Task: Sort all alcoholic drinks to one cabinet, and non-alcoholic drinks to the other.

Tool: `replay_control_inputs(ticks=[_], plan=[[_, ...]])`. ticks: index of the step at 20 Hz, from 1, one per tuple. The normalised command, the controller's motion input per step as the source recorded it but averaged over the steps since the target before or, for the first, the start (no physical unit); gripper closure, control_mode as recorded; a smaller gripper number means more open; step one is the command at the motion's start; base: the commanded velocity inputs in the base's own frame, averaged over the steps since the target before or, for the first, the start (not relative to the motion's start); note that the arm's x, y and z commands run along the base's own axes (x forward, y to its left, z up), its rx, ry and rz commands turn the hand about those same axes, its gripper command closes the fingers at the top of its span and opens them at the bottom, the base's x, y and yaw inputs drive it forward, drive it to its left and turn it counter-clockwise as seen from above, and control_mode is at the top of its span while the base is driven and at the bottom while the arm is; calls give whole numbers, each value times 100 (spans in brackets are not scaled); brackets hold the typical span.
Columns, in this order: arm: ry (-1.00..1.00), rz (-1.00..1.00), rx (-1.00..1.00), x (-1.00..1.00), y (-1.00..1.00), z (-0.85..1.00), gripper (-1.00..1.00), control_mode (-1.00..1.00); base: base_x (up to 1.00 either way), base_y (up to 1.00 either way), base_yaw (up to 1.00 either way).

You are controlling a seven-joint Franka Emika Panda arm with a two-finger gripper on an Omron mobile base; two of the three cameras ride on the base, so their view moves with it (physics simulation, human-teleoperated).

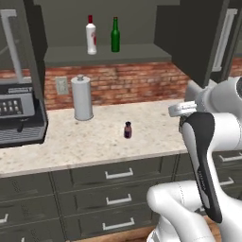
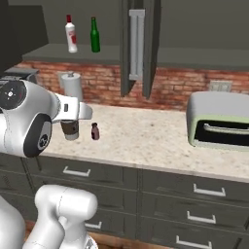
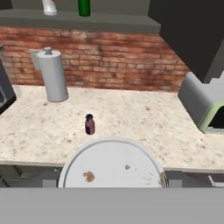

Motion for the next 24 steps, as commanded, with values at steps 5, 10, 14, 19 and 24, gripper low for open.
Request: replay_control_inputs(ticks=[5,10,14,19,24], plan=[[0,0,0,0,0,0,100,100,-25,-45,0],[0,0,0,0,0,0,100,100,-20,-46,0],[0,0,0,0,0,0,100,100,-17,-48,0],[0,0,0,0,0,0,100,100,-12,-47,0],[0,0,0,0,0,0,100,100,-7,-45,0]])
